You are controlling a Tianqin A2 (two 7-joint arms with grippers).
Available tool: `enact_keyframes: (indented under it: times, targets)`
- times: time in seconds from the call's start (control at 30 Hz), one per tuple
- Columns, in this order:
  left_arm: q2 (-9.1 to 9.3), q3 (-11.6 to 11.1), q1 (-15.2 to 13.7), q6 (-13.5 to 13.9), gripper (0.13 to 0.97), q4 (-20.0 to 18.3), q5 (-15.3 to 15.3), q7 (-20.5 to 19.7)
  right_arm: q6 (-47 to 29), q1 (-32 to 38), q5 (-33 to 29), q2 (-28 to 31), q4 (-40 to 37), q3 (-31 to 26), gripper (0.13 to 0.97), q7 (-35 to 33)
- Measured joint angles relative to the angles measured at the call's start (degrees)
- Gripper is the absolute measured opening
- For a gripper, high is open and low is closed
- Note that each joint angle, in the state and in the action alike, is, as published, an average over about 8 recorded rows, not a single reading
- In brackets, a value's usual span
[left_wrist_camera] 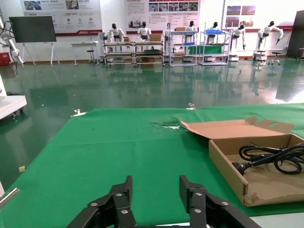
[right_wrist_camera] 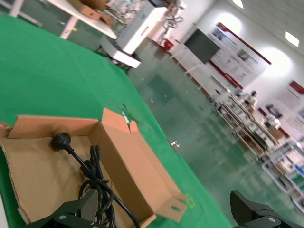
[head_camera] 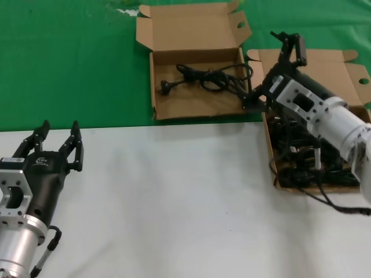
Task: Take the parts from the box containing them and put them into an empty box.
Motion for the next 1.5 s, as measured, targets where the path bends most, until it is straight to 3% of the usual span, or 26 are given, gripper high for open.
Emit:
enact_keyframes:
  times: [0.1,0.37,0.5,0.77,1.07,1.5]
  targets:
    - [0.00,0.00,0.00,0.00,0.369,0.00,0.01,0.00,1.20,-2.03,0.51,0.11,1.73,0.60,0.966,1.88]
    - [0.00,0.00,0.00,0.00,0.575,0.00,0.00,0.00,4.41,-7.52,1.90,0.42,6.43,2.22,0.966,6.90]
    - [0.00,0.00,0.00,0.00,0.575,0.00,0.00,0.00,6.01,-10.22,2.59,0.57,8.73,3.02,0.966,9.40]
    - [0.00,0.00,0.00,0.00,0.770,0.00,0.00,0.02,9.23,-15.71,3.98,0.88,13.42,4.64,0.966,14.43]
    - [0.00,0.00,0.00,0.00,0.898,0.00,0.00,0.02,12.83,-21.88,5.53,1.23,18.67,6.46,0.966,20.07]
    - [0.00,0.00,0.00,0.00,0.962,0.00,-0.01,0.01,18.05,-30.81,7.78,1.73,26.27,9.10,0.966,28.23]
